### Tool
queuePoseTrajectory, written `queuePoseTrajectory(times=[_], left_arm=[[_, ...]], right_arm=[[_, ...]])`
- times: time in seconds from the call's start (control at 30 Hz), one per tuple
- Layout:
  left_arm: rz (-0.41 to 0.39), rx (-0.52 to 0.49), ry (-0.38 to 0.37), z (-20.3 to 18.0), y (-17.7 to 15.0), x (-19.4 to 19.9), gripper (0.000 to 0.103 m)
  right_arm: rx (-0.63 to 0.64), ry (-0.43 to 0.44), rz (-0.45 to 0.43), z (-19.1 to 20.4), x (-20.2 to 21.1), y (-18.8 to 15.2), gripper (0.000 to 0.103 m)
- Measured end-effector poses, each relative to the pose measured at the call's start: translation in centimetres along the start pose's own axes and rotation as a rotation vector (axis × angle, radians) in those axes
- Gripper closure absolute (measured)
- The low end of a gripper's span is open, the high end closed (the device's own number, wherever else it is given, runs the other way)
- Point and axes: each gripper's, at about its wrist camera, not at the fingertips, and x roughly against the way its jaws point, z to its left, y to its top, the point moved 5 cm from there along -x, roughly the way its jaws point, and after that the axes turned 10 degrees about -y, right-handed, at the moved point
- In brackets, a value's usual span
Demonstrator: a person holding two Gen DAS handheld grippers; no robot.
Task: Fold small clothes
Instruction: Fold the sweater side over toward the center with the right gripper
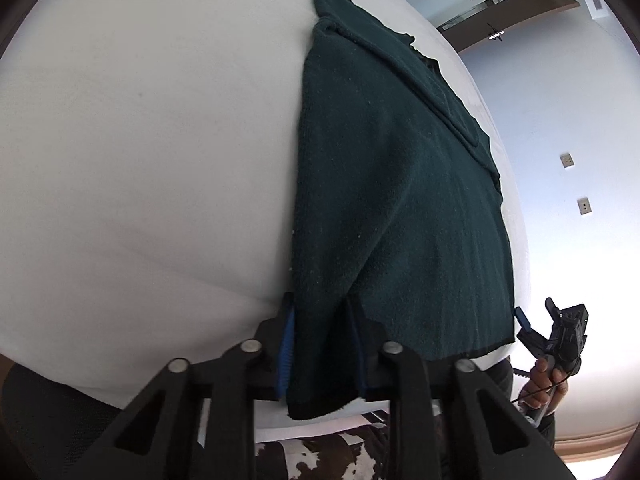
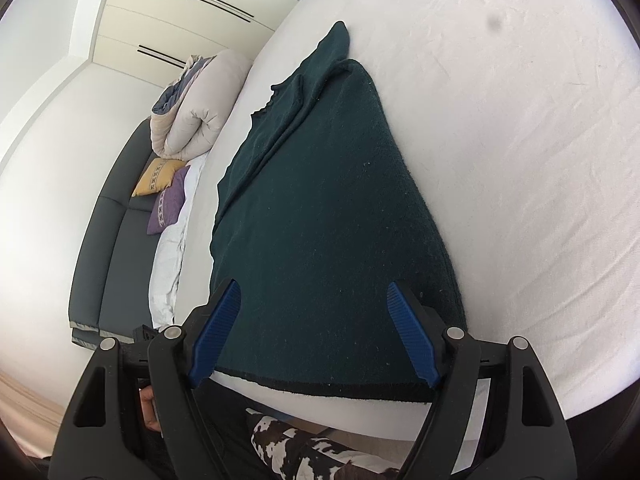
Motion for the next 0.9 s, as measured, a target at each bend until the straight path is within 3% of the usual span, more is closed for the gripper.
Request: queuePoseTrajectory(times=[0.1,0.43,0.63,0.77,0.9], left_arm=[[0.003,-0.008,-0.009,-0.4,0.1,-0.2,0.090],[-0.085,0.101,-0.170,0.7,0.6,2.5,0.093],[-0.119,0.097,-0.139,1.4,1.3,3.7,0.093],[-0.091,0.055,-0.066,1.3,0.6,2.8,0.093],[-0.083,0.070,-0.064,2.1,-0.4,1.9,0.093]], right_arm=[[-0.005,-0.006,-0.010,0.0,0.4,0.3,0.027],[-0.028,-0.038,-0.037,-2.3,2.9,0.4,0.027],[-0.006,-0.063,-0.019,-2.4,2.6,-0.4,0.027],[0.019,-0.170,-0.028,-2.9,3.2,-0.1,0.027],[-0.001,-0.204,-0.018,-4.4,3.7,0.2,0.027]])
